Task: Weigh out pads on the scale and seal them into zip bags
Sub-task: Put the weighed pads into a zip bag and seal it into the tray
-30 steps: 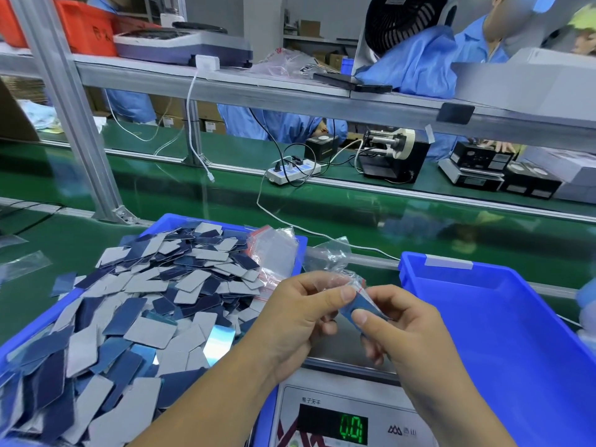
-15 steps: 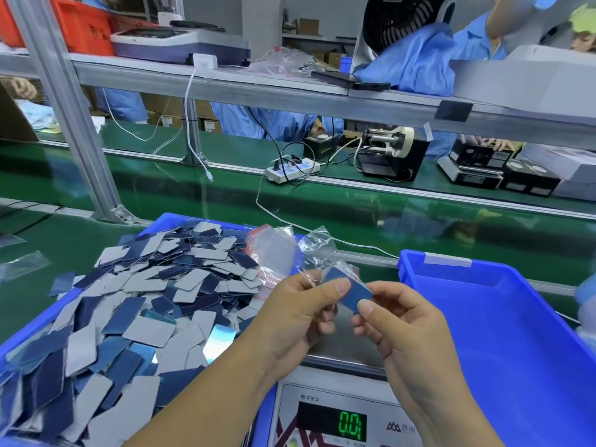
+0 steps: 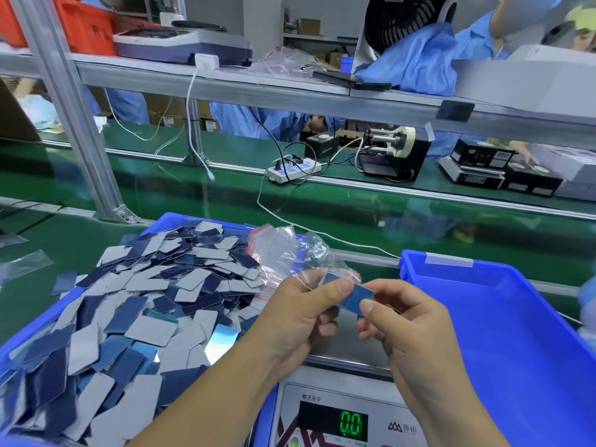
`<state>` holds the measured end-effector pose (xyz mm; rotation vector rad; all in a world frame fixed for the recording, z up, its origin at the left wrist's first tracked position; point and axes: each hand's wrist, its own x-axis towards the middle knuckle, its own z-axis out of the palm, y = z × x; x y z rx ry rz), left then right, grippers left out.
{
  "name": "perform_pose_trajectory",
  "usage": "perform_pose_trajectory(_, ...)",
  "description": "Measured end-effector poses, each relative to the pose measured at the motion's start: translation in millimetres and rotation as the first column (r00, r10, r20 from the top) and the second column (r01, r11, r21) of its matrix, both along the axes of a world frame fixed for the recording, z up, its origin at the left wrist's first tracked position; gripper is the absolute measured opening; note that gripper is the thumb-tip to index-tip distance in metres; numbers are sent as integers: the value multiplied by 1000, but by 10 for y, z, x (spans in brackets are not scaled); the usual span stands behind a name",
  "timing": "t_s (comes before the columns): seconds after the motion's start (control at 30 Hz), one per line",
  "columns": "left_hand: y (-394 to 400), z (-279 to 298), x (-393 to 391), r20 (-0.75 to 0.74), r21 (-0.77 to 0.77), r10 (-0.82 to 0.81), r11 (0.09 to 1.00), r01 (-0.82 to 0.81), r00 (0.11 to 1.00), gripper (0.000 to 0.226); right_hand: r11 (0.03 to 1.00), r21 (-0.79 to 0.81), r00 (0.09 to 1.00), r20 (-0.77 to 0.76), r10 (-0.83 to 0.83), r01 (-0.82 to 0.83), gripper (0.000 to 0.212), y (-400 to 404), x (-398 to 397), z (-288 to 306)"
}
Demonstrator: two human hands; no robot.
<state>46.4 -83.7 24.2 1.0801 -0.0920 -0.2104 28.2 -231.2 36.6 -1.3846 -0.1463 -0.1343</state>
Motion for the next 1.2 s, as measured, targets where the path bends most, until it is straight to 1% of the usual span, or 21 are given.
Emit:
perform_pose_trajectory(0.03, -3, -6, -3, 8, 44, 2, 999, -3, 1000, 34, 1000, -2, 1000, 1, -2, 2, 34, -3, 4, -1)
perform_pose_trajectory(0.1, -2, -19, -1, 4, 101, -21, 995, 21, 1000, 26, 1000, 16, 1000, -6, -15, 15, 30, 13, 4, -3)
perform_pose_trajectory(0.17, 8, -28, 3, -5, 88, -69, 994, 69, 998, 24, 996, 78, 999, -28, -31, 33, 28, 38, 7, -44)
perform_pose_trajectory(0.23, 3, -35, 2, -10, 35, -92, 995, 92, 996, 36, 989, 141, 998, -54, -37, 45, 26, 60, 5, -75)
perform_pose_trajectory(0.3, -2, -38, 7, -23, 11, -61, 998, 61, 998, 48, 987, 155, 997, -67, -32, 42, 23, 77, 9, -97)
perform_pose_trajectory(0.4, -14, -60, 18, 32, 89, -17, 996, 14, 999, 41, 982, 187, 997, -81, 1, 14, 17, 113, 8, -87)
perform_pose_trajectory(0.5, -52, -94, 7, 73, 163, -7, 987, -5, 997, 33, 969, 248, 994, -106, 7, 20, 20, 137, 28, -92)
perform_pose_trajectory(0.57, -74, -106, 6, 74, 162, 14, 987, -25, 997, 32, 962, 269, 993, -115, -15, 46, 20, 142, 41, -107)
perform_pose_trajectory(0.6, -75, -109, 14, 74, 138, 31, 990, -41, 997, 33, 961, 271, 993, -115, -23, 54, 21, 146, 43, -110)
perform_pose_trajectory(0.67, -62, -112, 29, 68, 92, 75, 992, -81, 995, 43, 970, 235, 993, -112, -42, 67, 22, 161, 27, -102)
perform_pose_trajectory(0.7, -55, -113, 35, 67, 94, 94, 991, -100, 993, 49, 976, 207, 993, -107, -46, 67, 20, 174, 16, -109)
perform_pose_trajectory(0.77, -59, -108, 31, 87, 157, 91, 982, -104, 992, 57, 985, 163, 993, -106, -46, 64, 12, 211, -4, -137)
perform_pose_trajectory(0.8, -70, -102, 20, 96, 190, 66, 978, -84, 993, 57, 986, 151, 993, -110, -52, 68, 7, 241, -17, -144)
perform_pose_trajectory(0.87, -86, -78, -6, 101, 196, 7, 980, -27, 995, 49, 989, 116, 991, -103, -80, 92, 20, 280, -35, -170)
perform_pose_trajectory(0.9, -79, -65, -14, 102, 181, -15, 984, -4, 995, 44, 989, 126, 993, -98, -67, 79, 24, 290, -47, -171)
perform_pose_trajectory(0.97, -51, -46, -23, 101, 169, -20, 986, 3, 995, 36, 982, 191, 994, -109, 15, 6, 18, 290, -69, -132)
perform_pose_trajectory(1.0, -44, -45, -24, 96, 189, -13, 982, -5, 995, 34, 977, 210, 992, -120, 46, -20, 18, 276, -64, -116)
perform_pose_trajectory(1.1, -88, -84, -19, 50, 289, 17, 957, -31, 999, 45, 980, 198, 985, -163, 53, -20, 11, 211, -3, -92)
perform_pose_trajectory(1.13, -98, -92, -14, 30, 303, 33, 952, -41, 999, 46, 978, 207, 983, -177, 52, -14, 8, 187, 22, -90)
perform_pose_trajectory(1.17, -102, -96, -8, 17, 296, 51, 954, -53, 999, 44, 977, 213, 982, -183, 45, -5, 9, 169, 40, -74)
perform_pose_trajectory(1.2, -94, -99, 3, 20, 263, 66, 962, -69, 998, 42, 979, 204, 985, -171, 29, 7, 15, 152, 56, -61)
